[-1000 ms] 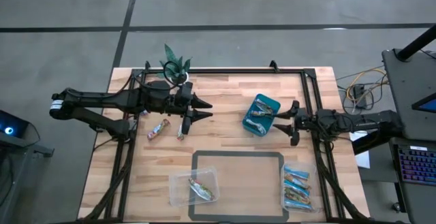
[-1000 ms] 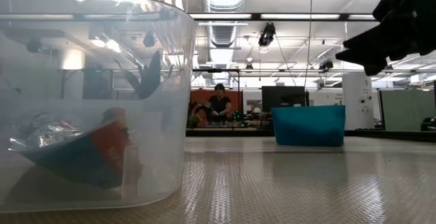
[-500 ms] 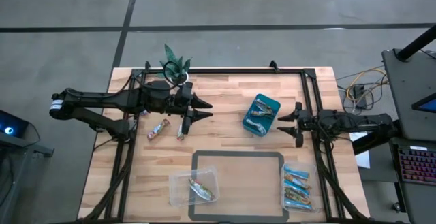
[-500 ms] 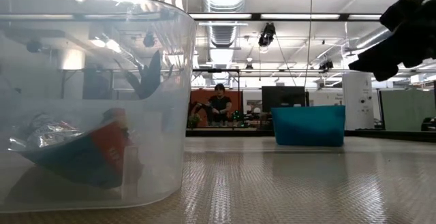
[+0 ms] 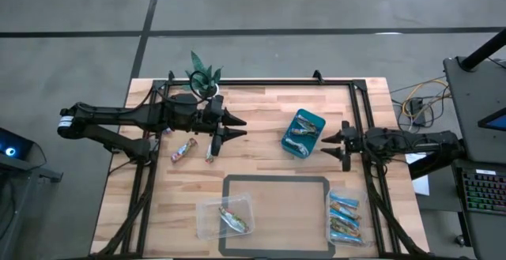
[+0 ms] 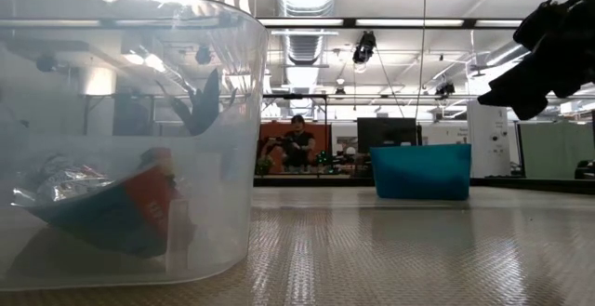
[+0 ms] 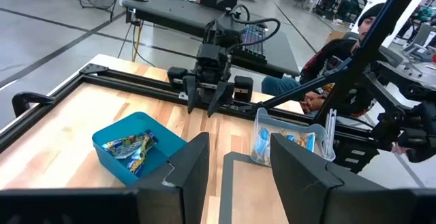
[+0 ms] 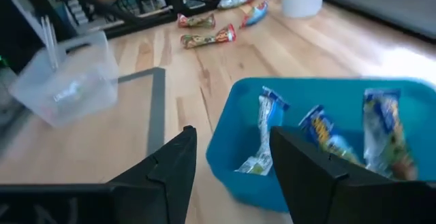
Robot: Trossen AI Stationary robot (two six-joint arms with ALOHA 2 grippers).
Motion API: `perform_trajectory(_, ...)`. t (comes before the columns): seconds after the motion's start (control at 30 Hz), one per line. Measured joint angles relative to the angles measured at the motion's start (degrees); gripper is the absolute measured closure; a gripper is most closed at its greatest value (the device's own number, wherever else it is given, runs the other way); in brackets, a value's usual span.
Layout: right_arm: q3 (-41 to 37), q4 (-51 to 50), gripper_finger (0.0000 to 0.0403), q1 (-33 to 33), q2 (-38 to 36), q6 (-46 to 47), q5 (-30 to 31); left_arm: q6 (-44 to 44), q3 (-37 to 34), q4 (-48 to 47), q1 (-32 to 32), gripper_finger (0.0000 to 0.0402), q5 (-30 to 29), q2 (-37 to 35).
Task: Pick and place Granola Bars by type
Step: Put the red granola bar into the left transparent bin
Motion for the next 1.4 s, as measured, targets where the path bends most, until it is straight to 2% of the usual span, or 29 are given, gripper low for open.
perform_trajectory(0.13, 0.00, 0.00, 0.0227, 0.00, 0.72, 6.54, -0.04, 0.00, 0.00, 0.00, 0.00, 0.0264, -0.50, 0.00)
perform_trajectory(0.23, 0.00, 0.09, 0.0227, 0.00, 0.73, 8.04, 0.03, 0.00, 0.01, 0.00, -0.01, 0.0264, -0.48, 0.00)
perform_trajectory(0.3, 0.00, 0.11, 0.0227, 0.00, 0.63, 6.16, 0.09, 0.01, 0.00, 0.00, -0.02, 0.0264, -0.48, 0.00)
perform_trajectory(0.53, 0.00, 0.13, 0.0227, 0.00, 0.68, -10.31, 0.09, 0.02, 0.00, 0.00, 0.00, 0.0264, -0.48, 0.00)
perform_trajectory(0.7, 0.00, 0.13, 0.0227, 0.00, 0.70, -16.85, 0.11, 0.04, 0.00, 0.00, -0.02, 0.0264, -0.48, 0.00)
perform_trajectory(1.03, 0.00, 0.17, 0.0227, 0.00, 0.68, -18.90, 0.14, -4.08, 0.00, -0.78, -0.01, 0.0264, -0.59, 0.23)
perform_trajectory(1.13, 0.00, 0.17, 0.0227, 0.00, 0.68, -18.88, 0.15, -3.86, 0.00, -2.99, 0.00, 0.0264, -2.88, 0.42)
perform_trajectory(1.4, 0.00, 0.20, 0.0227, 0.00, 0.70, -18.75, 0.17, 5.33, 0.02, -14.28, 0.53, 0.0264, -8.57, 0.39)
